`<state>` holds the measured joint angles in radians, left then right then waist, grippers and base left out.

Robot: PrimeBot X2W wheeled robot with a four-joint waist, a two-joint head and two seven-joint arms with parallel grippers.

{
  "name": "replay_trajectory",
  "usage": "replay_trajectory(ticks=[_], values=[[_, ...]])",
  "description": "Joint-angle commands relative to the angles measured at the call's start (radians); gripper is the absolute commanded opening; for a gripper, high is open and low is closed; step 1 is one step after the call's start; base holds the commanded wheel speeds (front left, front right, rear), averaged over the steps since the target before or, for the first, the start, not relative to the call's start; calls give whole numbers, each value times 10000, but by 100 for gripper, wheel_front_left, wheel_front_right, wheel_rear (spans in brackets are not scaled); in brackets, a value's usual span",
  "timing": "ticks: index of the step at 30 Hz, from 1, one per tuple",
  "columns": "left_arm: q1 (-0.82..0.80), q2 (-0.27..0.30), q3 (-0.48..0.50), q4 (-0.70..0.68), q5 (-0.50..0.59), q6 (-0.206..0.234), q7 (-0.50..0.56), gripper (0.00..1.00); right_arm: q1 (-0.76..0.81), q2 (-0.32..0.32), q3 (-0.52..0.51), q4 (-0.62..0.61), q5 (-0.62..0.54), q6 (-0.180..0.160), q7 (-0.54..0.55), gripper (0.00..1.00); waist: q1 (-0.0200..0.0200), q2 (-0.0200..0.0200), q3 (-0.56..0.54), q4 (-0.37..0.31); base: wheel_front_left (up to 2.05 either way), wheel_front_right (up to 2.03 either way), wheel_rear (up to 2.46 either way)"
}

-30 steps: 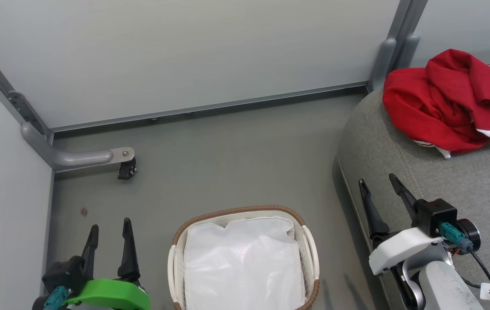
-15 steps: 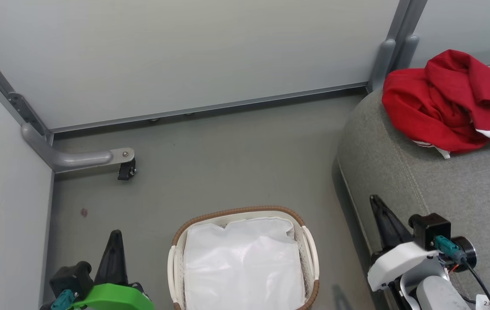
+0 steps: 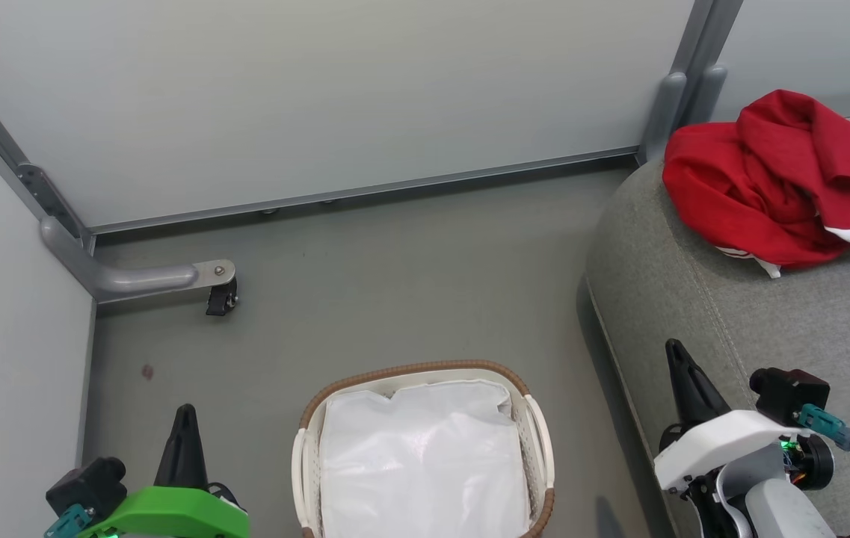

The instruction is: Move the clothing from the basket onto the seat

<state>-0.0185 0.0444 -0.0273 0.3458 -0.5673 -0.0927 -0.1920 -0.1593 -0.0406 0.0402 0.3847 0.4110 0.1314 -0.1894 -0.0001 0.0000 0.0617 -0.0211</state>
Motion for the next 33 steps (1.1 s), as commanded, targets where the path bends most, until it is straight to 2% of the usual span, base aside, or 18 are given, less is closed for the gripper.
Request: replay_trajectory(ticks=[1, 33], values=[[-218, 29, 100, -197, -377, -48, 91, 0, -61, -41, -79, -223, 439, -2, 85, 0, 1, 0, -7, 3, 0, 0, 0], [-536, 51, 640, -545, -4448, -194, 1297, 0, 172, -76, -678, -728, 5122, -5, 1279, 0, 1, 0, -175, 64, 0, 0, 0]])
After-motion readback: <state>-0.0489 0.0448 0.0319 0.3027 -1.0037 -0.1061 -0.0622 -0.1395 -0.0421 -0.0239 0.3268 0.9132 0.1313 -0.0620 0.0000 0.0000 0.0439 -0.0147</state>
